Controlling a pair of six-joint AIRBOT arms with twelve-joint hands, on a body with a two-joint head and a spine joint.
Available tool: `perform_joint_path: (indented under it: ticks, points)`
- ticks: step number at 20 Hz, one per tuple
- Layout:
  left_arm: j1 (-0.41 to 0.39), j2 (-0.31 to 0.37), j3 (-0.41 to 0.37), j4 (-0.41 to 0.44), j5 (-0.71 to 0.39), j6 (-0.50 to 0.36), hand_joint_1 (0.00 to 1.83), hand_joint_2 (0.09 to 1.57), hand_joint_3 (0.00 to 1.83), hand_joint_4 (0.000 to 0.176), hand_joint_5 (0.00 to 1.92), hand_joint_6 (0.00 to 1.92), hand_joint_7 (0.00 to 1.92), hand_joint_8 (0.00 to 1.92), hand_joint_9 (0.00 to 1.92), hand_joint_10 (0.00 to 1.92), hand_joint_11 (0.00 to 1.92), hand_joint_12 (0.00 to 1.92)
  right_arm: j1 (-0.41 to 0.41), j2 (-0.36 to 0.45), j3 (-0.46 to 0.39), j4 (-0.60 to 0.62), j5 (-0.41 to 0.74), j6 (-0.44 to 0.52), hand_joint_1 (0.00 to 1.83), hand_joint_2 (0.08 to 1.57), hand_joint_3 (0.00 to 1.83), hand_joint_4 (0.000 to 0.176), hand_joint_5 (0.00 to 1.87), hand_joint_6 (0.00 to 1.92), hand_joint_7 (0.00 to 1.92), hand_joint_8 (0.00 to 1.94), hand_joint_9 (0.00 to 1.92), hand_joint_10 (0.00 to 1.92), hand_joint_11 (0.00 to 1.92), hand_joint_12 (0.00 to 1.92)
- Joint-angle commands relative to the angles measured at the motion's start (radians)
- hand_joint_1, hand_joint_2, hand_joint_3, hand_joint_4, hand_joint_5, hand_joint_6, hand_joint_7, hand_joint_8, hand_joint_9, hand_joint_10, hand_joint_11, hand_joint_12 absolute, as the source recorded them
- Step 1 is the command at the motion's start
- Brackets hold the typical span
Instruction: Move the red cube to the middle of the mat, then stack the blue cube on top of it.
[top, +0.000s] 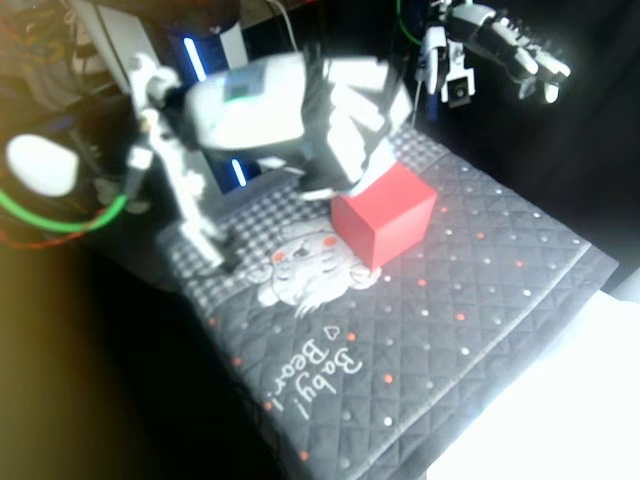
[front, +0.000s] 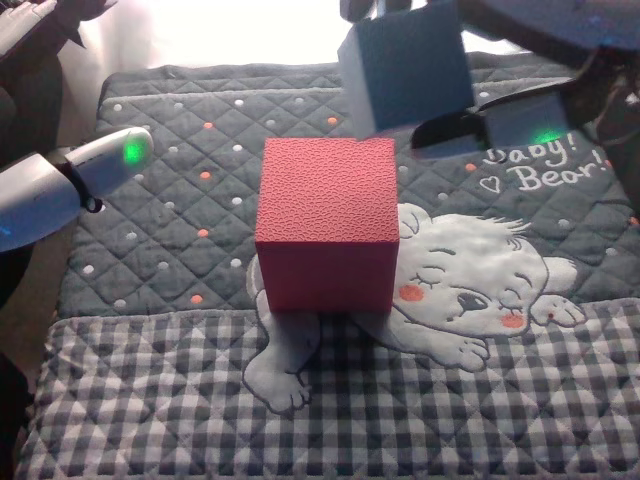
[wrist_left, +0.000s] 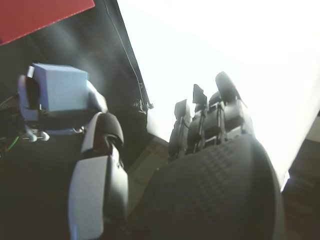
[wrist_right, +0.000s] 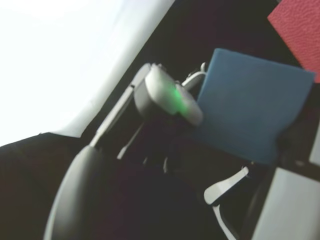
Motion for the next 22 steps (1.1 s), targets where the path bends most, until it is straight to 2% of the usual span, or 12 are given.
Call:
perform_joint_path:
  ticks: [1, 3, 6, 7, 9, 10, 11, 13, 14, 18, 20, 22]
  points:
    - [0.000, -0.005, 0.007, 0.010, -0.122, -0.004, 0.52, 1.19, 0.01, 0.023, 0.15, 0.00, 0.07, 0.00, 0.00, 0.00, 0.00, 0.73, 0.014, -0.010, 0.006, 0.018, 0.110, 0.007, 1.32, 0.86, 1.01, 0.000, 0.05, 1.19, 0.70, 1.91, 1.08, 1.92, 1.16, 1.92]
    - [0.013, -0.009, 0.007, -0.006, -0.127, -0.007, 0.51, 1.20, 0.00, 0.000, 0.16, 0.00, 0.06, 0.00, 0.00, 0.00, 0.00, 0.81, 0.013, -0.040, 0.034, -0.029, 0.109, 0.090, 1.33, 0.89, 0.85, 0.000, 0.01, 0.14, 0.71, 1.78, 1.10, 1.92, 1.21, 1.92]
    - [0.024, -0.010, 0.006, -0.021, -0.140, -0.009, 0.49, 1.21, 0.00, 0.000, 0.16, 0.00, 0.06, 0.00, 0.00, 0.00, 0.00, 0.75, -0.008, -0.057, 0.047, -0.042, 0.078, 0.119, 1.42, 1.05, 0.44, 0.000, 0.28, 0.14, 0.86, 1.92, 1.16, 1.92, 1.26, 1.92]
    - [0.028, -0.012, 0.006, -0.027, -0.144, -0.009, 0.46, 1.21, 0.00, 0.045, 0.15, 0.00, 0.07, 0.00, 0.00, 0.00, 0.00, 0.66, -0.018, -0.069, 0.057, -0.042, 0.076, 0.134, 1.19, 1.30, 0.12, 0.000, 0.47, 1.38, 0.63, 1.82, 1.19, 1.92, 1.27, 1.92]
    - [0.030, -0.013, 0.006, -0.031, -0.144, -0.010, 0.48, 1.22, 0.00, 0.053, 0.14, 0.00, 0.07, 0.00, 0.01, 0.00, 0.00, 0.74, -0.028, -0.081, 0.065, -0.041, 0.075, 0.144, 1.13, 1.34, 0.08, 0.000, 0.48, 1.63, 0.56, 1.79, 1.13, 1.92, 1.24, 1.92]
    - [0.030, -0.014, 0.007, -0.032, -0.144, -0.010, 0.48, 1.22, 0.00, 0.052, 0.15, 0.00, 0.07, 0.00, 0.00, 0.00, 0.00, 0.80, -0.032, -0.085, 0.068, -0.038, 0.073, 0.146, 1.07, 1.33, 0.05, 0.000, 0.55, 1.60, 0.91, 1.91, 1.14, 1.92, 1.21, 1.92]
    - [0.030, -0.016, 0.008, -0.035, -0.144, -0.011, 0.46, 1.22, 0.00, 0.060, 0.15, 0.00, 0.06, 0.00, 0.00, 0.00, 0.00, 0.81, -0.042, -0.093, 0.077, -0.034, 0.066, 0.153, 1.33, 1.24, 0.00, 0.000, 0.14, 0.65, 0.94, 1.94, 1.12, 1.92, 1.17, 1.92]
    - [0.031, -0.018, 0.009, -0.039, -0.144, -0.012, 0.45, 1.22, 0.00, 0.059, 0.15, 0.00, 0.06, 0.00, 0.00, 0.00, 0.00, 0.81, -0.057, -0.108, 0.094, -0.031, 0.059, 0.178, 1.29, 1.28, 0.03, 0.000, 0.22, 0.59, 0.70, 1.71, 1.04, 1.92, 1.11, 1.92]
    - [0.033, -0.018, 0.009, -0.042, -0.145, -0.013, 0.47, 1.23, 0.00, 0.056, 0.16, 0.00, 0.08, 0.00, 0.00, 0.00, 0.00, 0.85, -0.062, -0.116, 0.104, -0.031, 0.058, 0.198, 1.14, 1.31, 0.03, 0.000, 0.48, 1.52, 0.73, 1.62, 0.81, 1.92, 0.93, 1.92]
    - [0.038, -0.018, 0.009, -0.053, -0.151, -0.015, 0.52, 1.22, 0.00, 0.088, 0.15, 0.00, 0.08, 0.00, 0.00, 0.00, 0.00, 0.78, -0.071, -0.123, 0.114, -0.026, 0.057, 0.214, 0.79, 1.41, 0.00, 0.033, 0.48, 1.73, 0.44, 1.04, 0.42, 1.49, 0.61, 1.84]
    - [0.041, -0.018, 0.008, -0.057, -0.156, -0.016, 0.53, 1.23, 0.00, 0.092, 0.15, 0.00, 0.08, 0.00, 0.00, 0.00, 0.00, 0.78, -0.073, -0.121, 0.114, -0.026, 0.057, 0.216, 0.63, 1.37, 0.00, 0.000, 0.24, 1.07, 0.37, 0.56, 0.28, 1.20, 0.36, 1.76]
    - [0.042, -0.018, 0.008, -0.059, -0.158, -0.016, 0.50, 1.22, 0.00, 0.107, 0.15, 0.00, 0.05, 0.01, 0.00, 0.00, 0.00, 0.52, -0.074, -0.121, 0.116, -0.026, 0.056, 0.216, 0.54, 1.40, 0.00, 0.000, 0.13, 1.02, 0.26, 0.31, 0.12, 1.02, 0.11, 1.67]
